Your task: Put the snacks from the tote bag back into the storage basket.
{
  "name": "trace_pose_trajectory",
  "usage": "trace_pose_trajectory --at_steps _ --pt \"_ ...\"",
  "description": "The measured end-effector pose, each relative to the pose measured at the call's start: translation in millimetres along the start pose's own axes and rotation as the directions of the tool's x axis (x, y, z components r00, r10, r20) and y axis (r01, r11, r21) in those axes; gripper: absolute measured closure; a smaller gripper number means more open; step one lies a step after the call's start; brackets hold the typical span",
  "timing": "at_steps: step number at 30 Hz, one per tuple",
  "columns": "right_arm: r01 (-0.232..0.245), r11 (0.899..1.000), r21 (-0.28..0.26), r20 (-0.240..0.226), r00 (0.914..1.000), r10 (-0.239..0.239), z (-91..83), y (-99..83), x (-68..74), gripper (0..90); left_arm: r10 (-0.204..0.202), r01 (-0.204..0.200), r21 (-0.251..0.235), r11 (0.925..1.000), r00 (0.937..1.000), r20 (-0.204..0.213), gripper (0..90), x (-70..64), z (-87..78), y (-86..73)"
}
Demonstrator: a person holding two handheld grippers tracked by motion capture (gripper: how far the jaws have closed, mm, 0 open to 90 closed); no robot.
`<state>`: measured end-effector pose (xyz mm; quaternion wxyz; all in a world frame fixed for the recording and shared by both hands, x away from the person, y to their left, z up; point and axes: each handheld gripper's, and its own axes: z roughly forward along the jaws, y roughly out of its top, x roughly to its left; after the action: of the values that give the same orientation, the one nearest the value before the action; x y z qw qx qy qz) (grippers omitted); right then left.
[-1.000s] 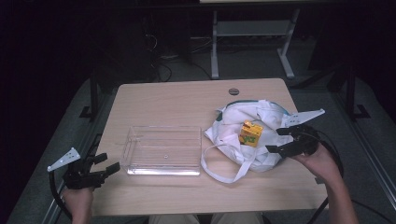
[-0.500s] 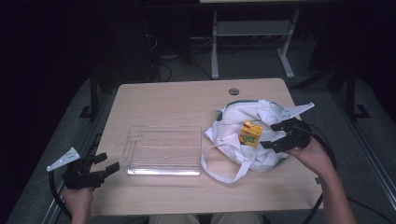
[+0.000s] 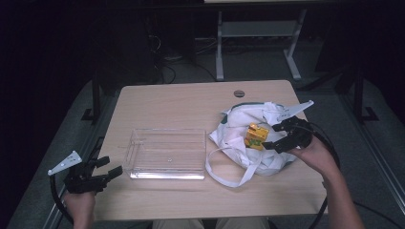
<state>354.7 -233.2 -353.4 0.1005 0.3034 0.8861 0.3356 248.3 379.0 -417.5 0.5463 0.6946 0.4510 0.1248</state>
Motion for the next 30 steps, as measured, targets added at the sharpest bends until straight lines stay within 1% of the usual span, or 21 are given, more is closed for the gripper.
trace_pose_trajectory --at_steps 4,6,7,10,11,14,22,24,25,27,30 --pt "0.007 1.000 0.021 -0.004 1.0000 -0.007 5.4 4.5 0.3 18.6 -0.003 0.003 0.004 1.0000 1.0000 0.000 12.6 0.4 0.1 -0.2" --pt "0.007 1.000 0.019 -0.006 1.0000 -0.007 7.8 6.5 -0.3 18.7 0.000 0.000 0.006 1.0000 1.0000 -0.002 12.6 1.3 -0.5 -0.2" --pt "0.012 1.000 0.019 -0.005 0.9999 -0.012 9.0 7.2 -1.1 18.7 -0.003 0.003 0.003 1.0000 1.0000 -0.004 12.6 1.3 -0.6 -0.2" --pt "0.003 1.000 0.027 -0.009 1.0000 -0.003 12.1 9.1 -2.2 18.6 -0.001 0.001 0.005 1.0000 1.0000 -0.004 12.6 1.2 -0.7 -0.2" --pt "0.010 0.999 0.036 -0.003 0.9999 -0.010 13.9 10.0 -3.4 18.6 -0.001 0.001 0.004 1.0000 1.0000 -0.003 12.6 1.0 -0.5 -0.2" --pt "0.014 0.999 0.045 -0.006 0.9999 -0.013 16.4 12.7 -5.1 18.6 -0.002 0.002 0.004 1.0000 1.0000 -0.003 12.6 0.7 -0.1 -0.1" --pt "0.015 0.997 0.070 -0.005 0.9999 -0.014 22.8 19.1 -9.9 18.3 -0.006 0.006 0.004 1.0000 1.0000 -0.002 12.6 1.3 -0.4 -0.1" --pt "0.022 0.996 0.089 0.001 0.9998 -0.022 29.5 19.9 -12.4 18.1 -0.005 0.005 0.007 1.0000 1.0000 -0.001 12.6 1.5 -0.2 -0.1" --pt "0.015 0.995 0.097 -0.002 0.9999 -0.015 31.1 20.1 -12.9 18.5 -0.002 0.002 0.011 0.9999 1.0000 -0.001 12.6 1.2 -0.1 -0.2" --pt "0.021 0.995 0.102 -0.004 0.9998 -0.021 34.7 20.2 -14.5 19.2 -0.006 0.006 0.007 1.0000 1.0000 0.001 12.7 0.8 0.1 -0.2" --pt "0.017 0.994 0.112 -0.006 0.9998 -0.016 39.5 20.9 -15.8 20.5 -0.003 0.003 0.008 1.0000 1.0000 -0.001 12.7 1.4 -0.1 -0.2"
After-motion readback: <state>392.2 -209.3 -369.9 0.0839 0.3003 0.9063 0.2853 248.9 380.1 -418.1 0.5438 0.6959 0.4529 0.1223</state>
